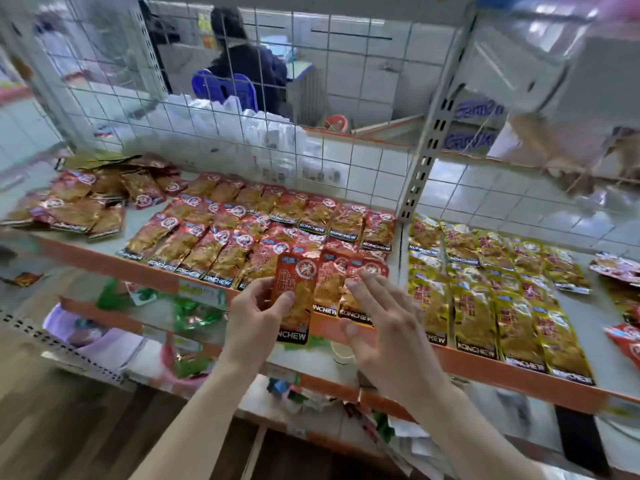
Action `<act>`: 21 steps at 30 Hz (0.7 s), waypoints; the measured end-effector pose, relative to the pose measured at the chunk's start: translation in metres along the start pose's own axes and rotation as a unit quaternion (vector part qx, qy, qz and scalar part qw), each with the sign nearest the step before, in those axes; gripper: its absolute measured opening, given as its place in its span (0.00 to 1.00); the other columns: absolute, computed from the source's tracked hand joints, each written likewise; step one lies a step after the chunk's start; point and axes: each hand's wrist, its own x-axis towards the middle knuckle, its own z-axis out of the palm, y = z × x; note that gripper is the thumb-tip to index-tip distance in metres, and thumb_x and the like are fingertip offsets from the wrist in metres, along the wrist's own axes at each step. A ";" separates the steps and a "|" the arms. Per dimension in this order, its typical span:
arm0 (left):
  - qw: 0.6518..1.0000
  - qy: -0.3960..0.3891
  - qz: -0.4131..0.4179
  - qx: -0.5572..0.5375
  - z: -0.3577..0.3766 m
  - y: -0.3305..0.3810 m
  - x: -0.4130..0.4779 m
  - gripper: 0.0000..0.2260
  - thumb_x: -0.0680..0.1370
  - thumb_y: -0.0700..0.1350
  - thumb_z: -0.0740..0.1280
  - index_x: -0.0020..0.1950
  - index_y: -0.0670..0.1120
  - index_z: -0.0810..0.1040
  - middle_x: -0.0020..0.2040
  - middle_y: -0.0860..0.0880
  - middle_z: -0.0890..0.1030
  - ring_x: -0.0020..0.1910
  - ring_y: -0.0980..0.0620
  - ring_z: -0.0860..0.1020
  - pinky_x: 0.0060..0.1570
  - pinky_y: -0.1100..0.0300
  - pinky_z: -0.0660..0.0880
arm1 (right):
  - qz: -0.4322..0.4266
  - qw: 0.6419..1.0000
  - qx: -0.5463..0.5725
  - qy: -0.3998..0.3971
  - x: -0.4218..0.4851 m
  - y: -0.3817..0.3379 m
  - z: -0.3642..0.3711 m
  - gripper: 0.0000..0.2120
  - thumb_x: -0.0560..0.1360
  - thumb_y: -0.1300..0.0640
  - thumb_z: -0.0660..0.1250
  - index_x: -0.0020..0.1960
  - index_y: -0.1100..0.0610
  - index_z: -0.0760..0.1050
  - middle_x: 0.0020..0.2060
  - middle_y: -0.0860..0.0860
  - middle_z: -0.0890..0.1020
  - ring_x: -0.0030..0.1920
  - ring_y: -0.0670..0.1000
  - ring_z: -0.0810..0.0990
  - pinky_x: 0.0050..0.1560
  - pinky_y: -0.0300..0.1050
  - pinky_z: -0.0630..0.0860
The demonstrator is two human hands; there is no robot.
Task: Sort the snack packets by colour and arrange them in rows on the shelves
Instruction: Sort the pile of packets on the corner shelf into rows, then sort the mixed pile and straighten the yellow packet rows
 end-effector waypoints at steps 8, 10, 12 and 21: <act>0.996 -0.004 0.022 0.089 0.001 0.001 0.049 0.07 0.78 0.44 0.72 0.53 0.55 0.78 0.48 0.48 0.84 0.48 0.47 0.83 0.48 0.52 0.81 | -0.009 1.000 -0.008 -0.029 0.038 0.012 0.016 0.27 0.77 0.44 0.64 0.75 0.48 0.67 0.77 0.47 0.64 0.77 0.48 0.59 0.76 0.56 0.56; 0.989 -0.001 0.048 0.141 0.004 0.000 0.059 0.09 0.78 0.43 0.72 0.57 0.48 0.79 0.47 0.50 0.83 0.47 0.49 0.82 0.44 0.60 0.79 | -0.003 0.999 -0.003 -0.033 0.048 0.014 0.021 0.27 0.77 0.43 0.62 0.75 0.49 0.67 0.76 0.47 0.65 0.77 0.48 0.59 0.76 0.55 0.55; 0.979 -0.002 0.080 0.189 0.009 0.000 0.067 0.12 0.78 0.42 0.72 0.60 0.44 0.79 0.46 0.52 0.83 0.44 0.55 0.81 0.40 0.71 0.75 | 0.000 0.999 -0.003 -0.044 0.055 0.016 0.024 0.28 0.77 0.43 0.61 0.75 0.48 0.66 0.77 0.47 0.64 0.78 0.47 0.57 0.76 0.53 0.52; 0.907 0.046 0.155 0.390 0.014 -0.026 0.080 0.16 0.77 0.52 0.71 0.62 0.45 0.79 0.54 0.47 0.81 0.56 0.46 0.75 0.54 0.48 0.71 | 0.020 0.998 -0.009 -0.051 0.064 0.018 0.037 0.27 0.78 0.43 0.62 0.75 0.47 0.65 0.78 0.45 0.62 0.78 0.46 0.56 0.76 0.55 0.51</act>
